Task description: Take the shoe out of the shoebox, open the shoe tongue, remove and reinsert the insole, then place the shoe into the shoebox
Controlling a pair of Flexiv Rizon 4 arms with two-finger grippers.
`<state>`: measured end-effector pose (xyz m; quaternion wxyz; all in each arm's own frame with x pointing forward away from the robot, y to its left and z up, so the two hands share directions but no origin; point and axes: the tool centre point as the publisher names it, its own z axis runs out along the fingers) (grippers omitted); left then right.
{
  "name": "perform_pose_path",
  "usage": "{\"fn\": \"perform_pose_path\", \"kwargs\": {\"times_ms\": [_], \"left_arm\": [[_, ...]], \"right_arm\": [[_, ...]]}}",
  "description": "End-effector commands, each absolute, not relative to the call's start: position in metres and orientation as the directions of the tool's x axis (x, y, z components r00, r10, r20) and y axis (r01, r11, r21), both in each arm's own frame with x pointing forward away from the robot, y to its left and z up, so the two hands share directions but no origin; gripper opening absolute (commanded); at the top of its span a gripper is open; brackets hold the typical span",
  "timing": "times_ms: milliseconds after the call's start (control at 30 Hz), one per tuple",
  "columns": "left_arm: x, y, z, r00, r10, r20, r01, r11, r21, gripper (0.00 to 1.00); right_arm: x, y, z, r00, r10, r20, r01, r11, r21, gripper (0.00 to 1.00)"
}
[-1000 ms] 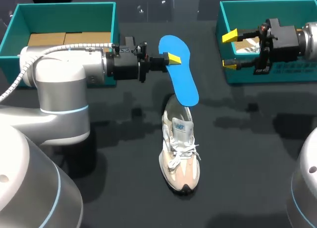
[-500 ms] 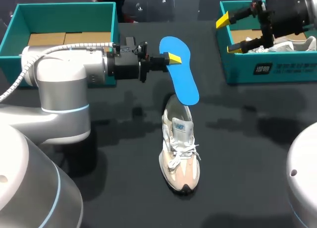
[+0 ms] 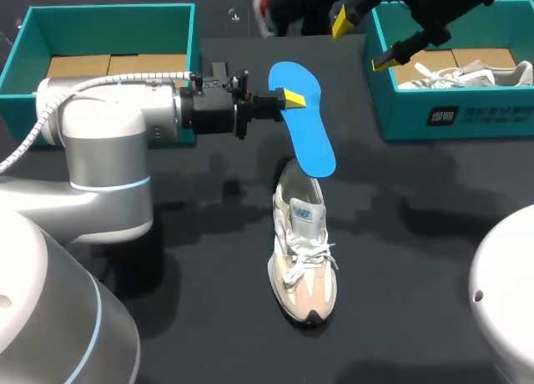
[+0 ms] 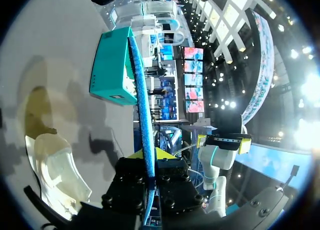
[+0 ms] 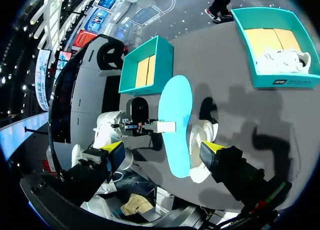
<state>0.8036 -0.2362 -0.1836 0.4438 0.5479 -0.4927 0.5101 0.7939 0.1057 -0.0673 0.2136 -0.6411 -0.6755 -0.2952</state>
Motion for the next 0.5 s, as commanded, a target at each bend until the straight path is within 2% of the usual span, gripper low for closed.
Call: {"fn": "perform_pose_path", "kwargs": {"times_ms": [33, 500], "left_arm": [[0.804, -0.238, -0.184, -0.006, -0.089, 0.996, -0.992, -0.121, -0.017, 0.0], [0.804, -0.238, -0.184, -0.006, -0.089, 0.996, -0.992, -0.121, -0.017, 0.0]], "right_arm": [[0.798, 0.118, -0.058, -0.06, 0.94, 0.335, 0.994, 0.025, 0.108, 1.0], [0.784, 0.171, -0.054, -0.099, 0.991, 0.089, 0.992, 0.091, 0.09, 1.0]]}}
